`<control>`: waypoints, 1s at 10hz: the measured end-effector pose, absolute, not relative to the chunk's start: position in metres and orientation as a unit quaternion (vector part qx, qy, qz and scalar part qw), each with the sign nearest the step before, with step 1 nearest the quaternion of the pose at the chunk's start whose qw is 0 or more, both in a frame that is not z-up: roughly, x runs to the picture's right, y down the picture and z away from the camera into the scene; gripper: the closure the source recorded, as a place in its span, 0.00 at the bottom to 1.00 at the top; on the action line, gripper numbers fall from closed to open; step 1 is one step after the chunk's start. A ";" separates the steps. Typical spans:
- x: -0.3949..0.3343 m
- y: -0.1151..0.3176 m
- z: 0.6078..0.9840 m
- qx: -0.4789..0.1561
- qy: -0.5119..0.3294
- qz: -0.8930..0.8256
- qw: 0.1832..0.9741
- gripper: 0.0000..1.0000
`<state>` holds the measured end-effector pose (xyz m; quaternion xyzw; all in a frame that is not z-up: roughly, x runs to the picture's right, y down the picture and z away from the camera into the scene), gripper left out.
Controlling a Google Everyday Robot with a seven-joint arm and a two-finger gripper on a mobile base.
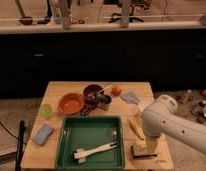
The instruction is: Wipe red bowl with eraser
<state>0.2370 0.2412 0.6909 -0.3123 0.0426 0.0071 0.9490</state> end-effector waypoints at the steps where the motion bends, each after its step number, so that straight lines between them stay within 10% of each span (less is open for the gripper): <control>1: 0.243 0.248 0.699 -0.314 0.040 0.023 0.948 0.20; 10: 0.238 0.315 0.723 -0.321 -0.003 0.003 0.947 0.20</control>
